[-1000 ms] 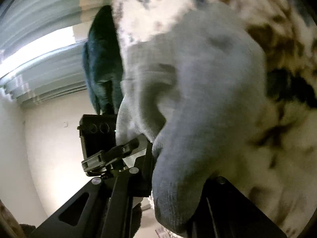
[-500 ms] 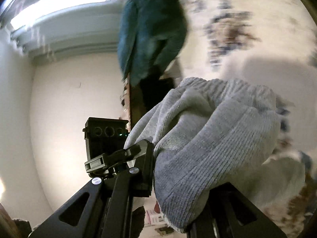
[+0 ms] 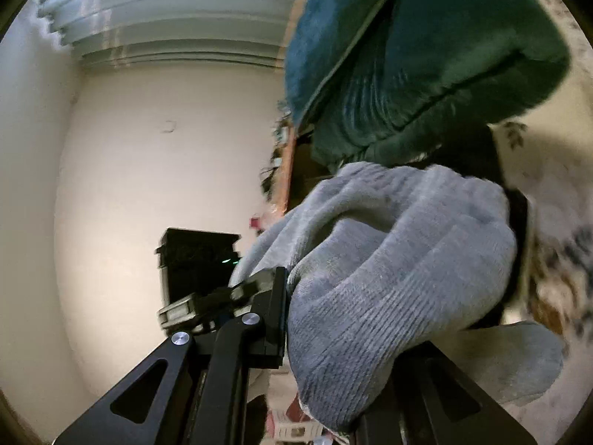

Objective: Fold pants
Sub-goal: 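Carry the folded shorts with both grippers to the green blanket, then set the shorts down beside the blanket and open both grippers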

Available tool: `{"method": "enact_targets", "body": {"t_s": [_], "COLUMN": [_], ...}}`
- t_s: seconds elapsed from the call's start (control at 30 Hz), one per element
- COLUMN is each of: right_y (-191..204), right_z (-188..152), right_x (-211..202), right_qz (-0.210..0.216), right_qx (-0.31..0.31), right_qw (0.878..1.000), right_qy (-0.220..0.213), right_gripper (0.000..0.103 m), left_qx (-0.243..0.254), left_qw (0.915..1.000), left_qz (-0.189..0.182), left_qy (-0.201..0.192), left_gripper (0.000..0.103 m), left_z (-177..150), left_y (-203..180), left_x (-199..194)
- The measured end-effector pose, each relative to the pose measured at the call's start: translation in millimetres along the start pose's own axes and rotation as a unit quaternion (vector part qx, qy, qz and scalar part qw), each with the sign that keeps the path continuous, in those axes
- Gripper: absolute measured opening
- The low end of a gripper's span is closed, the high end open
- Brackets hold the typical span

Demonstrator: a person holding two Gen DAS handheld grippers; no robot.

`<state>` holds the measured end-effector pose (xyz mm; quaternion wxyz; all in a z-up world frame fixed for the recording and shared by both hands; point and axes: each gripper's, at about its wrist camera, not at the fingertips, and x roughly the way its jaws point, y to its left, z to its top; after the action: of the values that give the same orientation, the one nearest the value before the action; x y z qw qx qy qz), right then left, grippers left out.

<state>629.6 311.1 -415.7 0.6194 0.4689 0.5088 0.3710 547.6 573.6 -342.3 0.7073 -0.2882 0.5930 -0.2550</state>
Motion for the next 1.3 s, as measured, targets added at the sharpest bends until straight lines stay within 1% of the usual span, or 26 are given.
{"method": "enact_targets", "body": {"t_s": [0.03, 0.07, 0.1, 0.13, 0.17, 0.2, 0.23, 0.3, 0.37, 0.43, 0.47, 0.57, 0.67, 0.7, 0.77, 0.8, 0.87, 0.9, 0.97, 1.0, 1.03, 1.13, 1.17, 1.23, 1.27, 1.3], "right_y": [-15.8, -39.2, -55.1, -71.0, -81.5, -83.3, -81.8, -77.2, -70.9, -63.6, -65.6, -59.3, -61.7, -64.2, -67.0, -69.7, -70.2, -68.0, -62.5, -60.6, -55.9, -37.7, -34.9, -12.2, 4.8, 17.5], "right_z": [11.7, 19.8, 23.9, 23.7, 20.9, 16.9, 11.6, -0.7, -16.3, -24.3, -28.6, -40.7, -56.7, -55.8, -55.5, -54.1, -52.1, -51.1, -52.1, -54.3, -57.1, -65.5, -66.1, -75.7, -83.7, -89.5], "right_x": [22.0, 41.5, 53.9, 62.5, 66.8, 66.6, 65.5, 58.1, 51.5, 45.1, 49.9, 49.2, 41.7, 38.8, 37.2, 35.3, 30.0, 28.5, 25.8, 23.1, 17.6, 3.3, 2.3, -3.7, -4.9, -4.2], "right_qz": [-0.026, -0.067, -0.092, -0.109, -0.12, -0.118, -0.108, -0.119, -0.134, -0.146, -0.152, -0.171, -0.168, -0.163, -0.161, -0.147, -0.138, -0.15, -0.188, -0.201, -0.213, -0.264, -0.284, -0.341, -0.387, -0.422], "right_qx": [0.022, 0.05, 0.074, 0.098, 0.113, 0.115, 0.108, 0.09, 0.078, 0.057, 0.052, 0.031, 0.025, 0.026, 0.037, 0.052, 0.068, 0.062, 0.057, 0.054, 0.047, 0.03, 0.027, 0.001, -0.022, -0.042], "right_qw": [0.999, 0.996, 0.993, 0.989, 0.986, 0.986, 0.988, 0.989, 0.988, 0.988, 0.987, 0.984, 0.985, 0.986, 0.986, 0.988, 0.988, 0.986, 0.98, 0.978, 0.976, 0.962, 0.955, 0.934, 0.914, 0.897], "right_qy": [0.006, 0.01, 0.01, 0.013, 0.011, 0.01, 0.01, 0.01, 0.012, 0.014, 0.021, 0.029, 0.024, 0.014, -0.006, -0.014, -0.023, -0.024, -0.012, -0.011, -0.023, -0.063, -0.076, -0.104, -0.118, -0.126], "right_gripper": [0.025, 0.033, 0.046, 0.051, 0.053, 0.053, 0.055, 0.06, 0.061, 0.061, 0.061, 0.061, 0.061, 0.06, 0.042, 0.032, 0.031, 0.031, 0.048, 0.071, 0.088, 0.088, 0.088, 0.088, 0.088, 0.089], "left_qx": [-0.031, -0.057, -0.081, -0.093, -0.099, -0.097, -0.096, -0.096, -0.089, -0.079, -0.076, -0.063, -0.078, -0.079, -0.075, -0.072, -0.059, -0.046, -0.037, -0.038, -0.044, -0.044, -0.03, -0.009, 0.008, 0.033], "left_qw": [0.9991, 0.9973, 0.9956, 0.9949, 0.9947, 0.9945, 0.9943, 0.9914, 0.9896, 0.9904, 0.99, 0.9915, 0.9913, 0.992, 0.9934, 0.9941, 0.9969, 0.9986, 0.9987, 0.997, 0.9945, 0.9905, 0.9871, 0.9786, 0.9739, 0.9652], "left_qz": [0.026, 0.037, 0.035, 0.025, 0.003, -0.026, -0.039, -0.088, -0.113, -0.114, -0.119, -0.114, -0.106, -0.098, -0.083, -0.076, -0.046, -0.012, 0.035, 0.067, 0.094, 0.128, 0.153, 0.199, 0.216, 0.243], "left_qy": [0.015, 0.028, 0.033, 0.032, 0.031, 0.028, 0.024, 0.007, 0.0, -0.001, 0.002, 0.004, 0.0, -0.006, -0.023, -0.026, -0.025, -0.021, -0.008, -0.006, -0.006, -0.026, -0.035, -0.053, -0.067, -0.09], "left_gripper": [0.025, 0.025, 0.025, 0.025, 0.025, 0.026, 0.029, 0.03, 0.033, 0.034, 0.035, 0.035, 0.035, 0.032, 0.027, 0.025, 0.025, 0.026, 0.029, 0.029, 0.03, 0.033, 0.033, 0.034, 0.036, 0.042], "left_z": [9.0, 12.5, 10.7, 8.0, 2.5, -5.9, -10.2, -24.8, -42.2, -52.9, -58.3, -69.5, -69.1, -65.5, -56.4, -51.7, -41.6, -37.9, -36.3, -35.3, -35.0, -40.7, -42.7, -53.5, -58.4, -68.3], "left_y": [30.7, 57.9, 81.1, 92.6, 102.6, 108.2, 110.4, 113.3, 112.2, 113.9, 113.8, 114.9, 119.8, 120.2, 118.4, 117.1, 114.4, 110.9, 108.7, 108.4, 108.9, 105.1, 97.4, 82.2, 72.6, 56.9], "left_x": [12.7, 21.5, 28.0, 29.8, 28.5, 27.1, 24.4, 15.1, 12.5, 9.1, 11.9, 25.1, 33.4, 34.7, 30.3, 26.8, 20.8, 16.6, 12.4, 9.9, 7.3, -2.0, -5.6, -16.0, -18.9, -25.6]}}
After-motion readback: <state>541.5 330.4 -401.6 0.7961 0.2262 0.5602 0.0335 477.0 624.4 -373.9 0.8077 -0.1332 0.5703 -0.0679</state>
